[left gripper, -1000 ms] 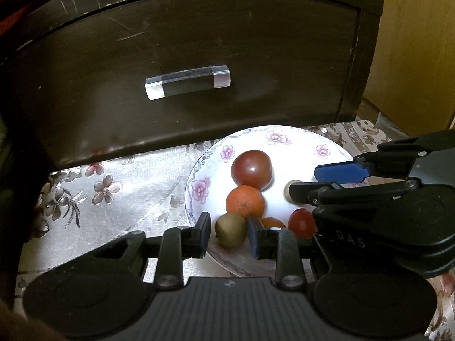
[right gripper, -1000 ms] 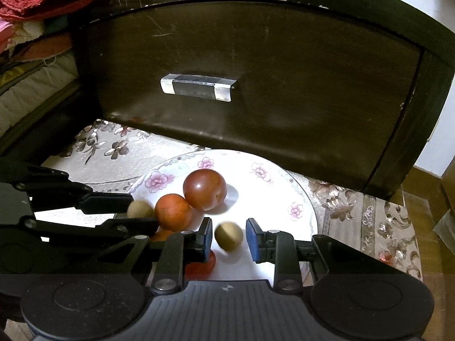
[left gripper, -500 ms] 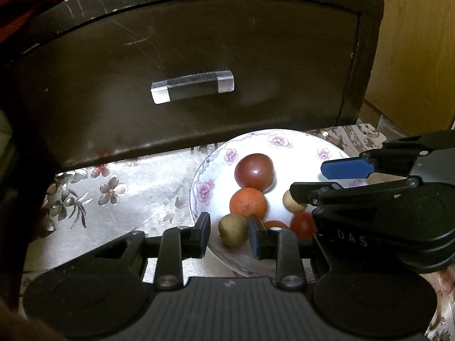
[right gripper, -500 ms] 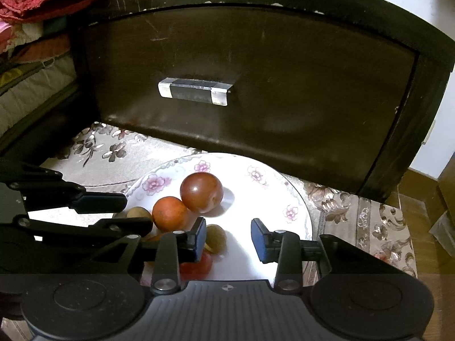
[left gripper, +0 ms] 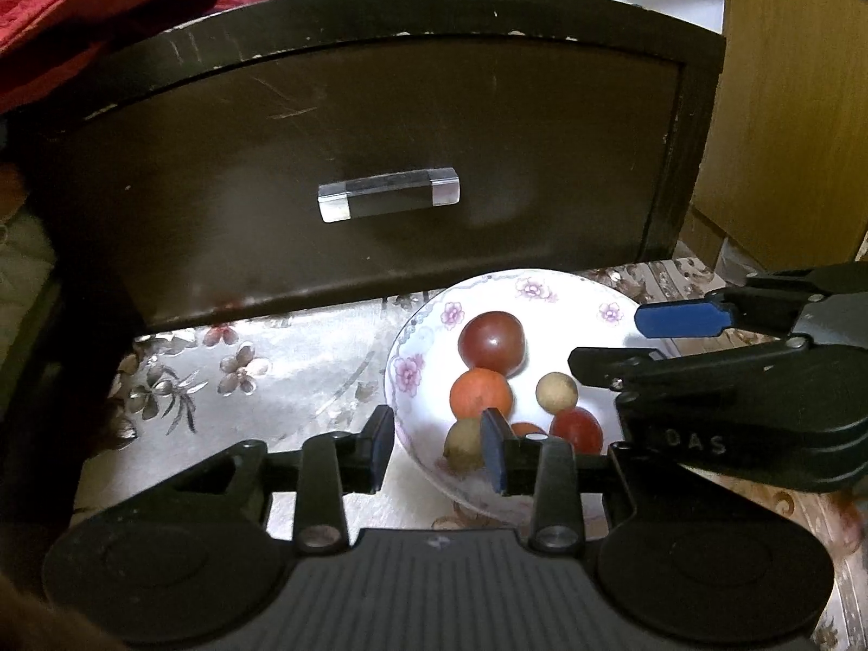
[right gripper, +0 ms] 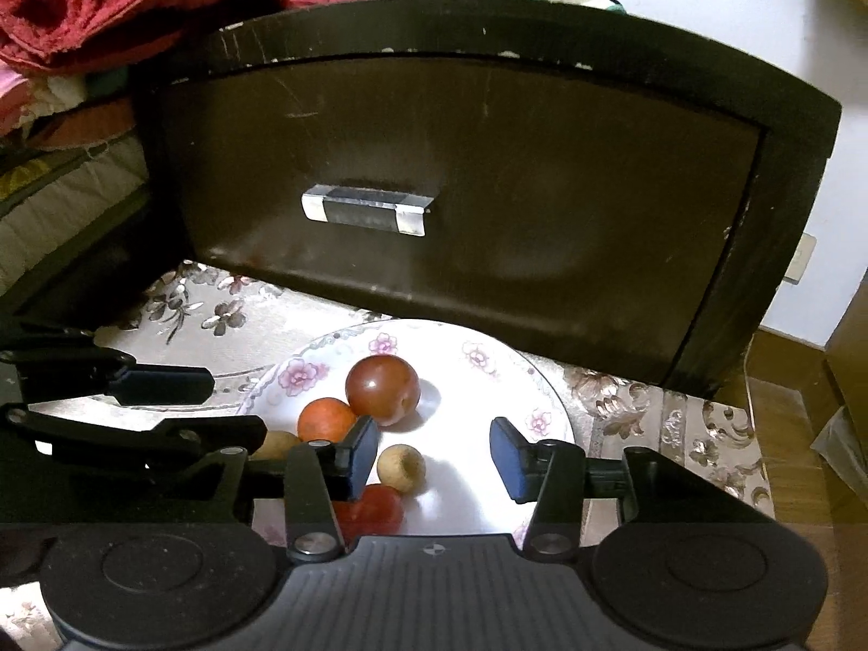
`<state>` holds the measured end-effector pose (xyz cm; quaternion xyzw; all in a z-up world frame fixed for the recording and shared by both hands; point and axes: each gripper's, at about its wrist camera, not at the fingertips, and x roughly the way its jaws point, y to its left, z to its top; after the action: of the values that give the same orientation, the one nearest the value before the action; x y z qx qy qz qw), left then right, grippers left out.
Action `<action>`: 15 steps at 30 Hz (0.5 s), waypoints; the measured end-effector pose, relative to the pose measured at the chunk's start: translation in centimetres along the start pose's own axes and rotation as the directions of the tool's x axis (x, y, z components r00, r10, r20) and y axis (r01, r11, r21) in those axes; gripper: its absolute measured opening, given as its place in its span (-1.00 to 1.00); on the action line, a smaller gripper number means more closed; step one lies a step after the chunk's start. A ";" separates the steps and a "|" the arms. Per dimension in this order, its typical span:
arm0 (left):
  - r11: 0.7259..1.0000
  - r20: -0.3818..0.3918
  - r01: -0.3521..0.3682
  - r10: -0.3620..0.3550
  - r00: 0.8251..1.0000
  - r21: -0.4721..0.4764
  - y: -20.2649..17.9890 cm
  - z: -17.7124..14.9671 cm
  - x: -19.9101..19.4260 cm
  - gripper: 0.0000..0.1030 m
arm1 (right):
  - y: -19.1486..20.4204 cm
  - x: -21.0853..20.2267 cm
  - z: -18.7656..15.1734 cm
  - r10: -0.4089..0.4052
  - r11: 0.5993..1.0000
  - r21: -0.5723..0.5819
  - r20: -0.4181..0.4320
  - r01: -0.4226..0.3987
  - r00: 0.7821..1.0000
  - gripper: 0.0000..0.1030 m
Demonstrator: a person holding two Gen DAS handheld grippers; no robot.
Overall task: Organize fruits
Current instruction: 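Open both grippers to drop the brown fruits into the bowl, then withdraw both grippers toward the last red tomato and tangerine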
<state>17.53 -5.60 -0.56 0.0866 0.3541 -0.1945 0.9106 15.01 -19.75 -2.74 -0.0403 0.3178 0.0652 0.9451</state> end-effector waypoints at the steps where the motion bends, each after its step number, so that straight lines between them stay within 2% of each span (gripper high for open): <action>1: 1.000 -0.002 -0.001 0.001 1.000 0.002 0.0 -0.1 -0.2 -0.21 | 0.0 -0.3 -0.1 0.001 1.000 0.000 0.001 -0.001 1.000 -0.18; 15: 1.000 -0.029 0.004 -0.003 1.000 0.012 0.4 -2.2 -4.5 -0.20 | 2.2 -4.3 -2.4 0.058 0.998 -0.037 -0.019 -0.059 0.998 -0.18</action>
<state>13.33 -3.25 0.83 0.0946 0.3664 -0.1971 0.9044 9.86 -18.26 -2.07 -0.0493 0.3261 0.0982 0.9389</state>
